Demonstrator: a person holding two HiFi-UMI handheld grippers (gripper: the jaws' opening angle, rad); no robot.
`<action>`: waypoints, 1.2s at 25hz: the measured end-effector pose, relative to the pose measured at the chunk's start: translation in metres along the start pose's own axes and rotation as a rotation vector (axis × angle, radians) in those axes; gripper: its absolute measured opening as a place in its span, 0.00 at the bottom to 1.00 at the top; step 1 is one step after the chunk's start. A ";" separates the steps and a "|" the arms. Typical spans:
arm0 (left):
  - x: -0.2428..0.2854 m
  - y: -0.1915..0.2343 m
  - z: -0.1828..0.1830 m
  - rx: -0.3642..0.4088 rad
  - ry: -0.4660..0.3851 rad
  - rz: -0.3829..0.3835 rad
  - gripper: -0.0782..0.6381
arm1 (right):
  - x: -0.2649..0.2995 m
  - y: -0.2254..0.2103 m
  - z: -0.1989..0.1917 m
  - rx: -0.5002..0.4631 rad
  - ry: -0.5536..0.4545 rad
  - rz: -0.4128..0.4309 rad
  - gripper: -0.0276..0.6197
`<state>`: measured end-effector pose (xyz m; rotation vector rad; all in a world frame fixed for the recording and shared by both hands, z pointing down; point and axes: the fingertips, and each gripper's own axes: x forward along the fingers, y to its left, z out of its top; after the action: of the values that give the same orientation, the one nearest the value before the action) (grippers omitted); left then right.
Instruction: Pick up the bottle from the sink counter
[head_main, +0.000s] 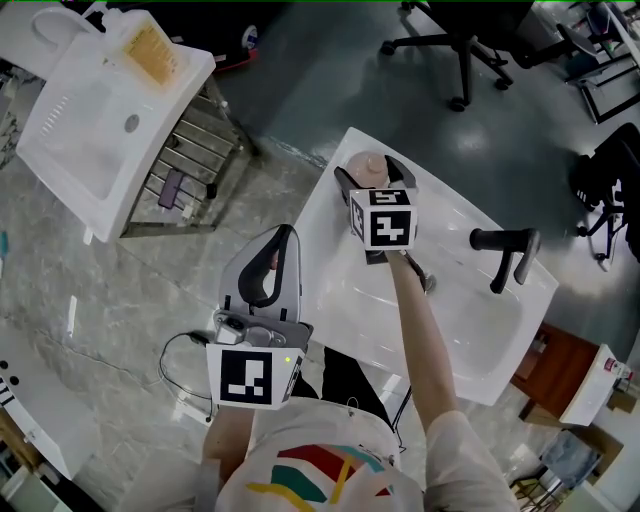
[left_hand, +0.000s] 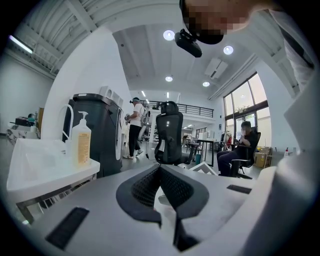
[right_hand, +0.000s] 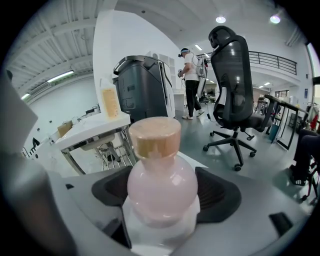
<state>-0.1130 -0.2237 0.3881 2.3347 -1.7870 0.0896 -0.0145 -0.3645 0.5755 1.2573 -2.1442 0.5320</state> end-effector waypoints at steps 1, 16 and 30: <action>0.000 0.000 0.000 0.000 0.000 0.000 0.13 | 0.000 0.000 0.001 0.002 -0.003 -0.003 0.63; -0.003 -0.005 -0.014 -0.005 0.030 -0.009 0.13 | 0.005 0.000 0.000 0.053 -0.024 0.001 0.63; -0.008 0.003 -0.020 -0.020 0.042 0.004 0.13 | 0.007 -0.002 0.002 0.056 -0.039 -0.024 0.64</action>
<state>-0.1165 -0.2135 0.4070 2.2981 -1.7653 0.1194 -0.0163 -0.3713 0.5787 1.3321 -2.1571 0.5657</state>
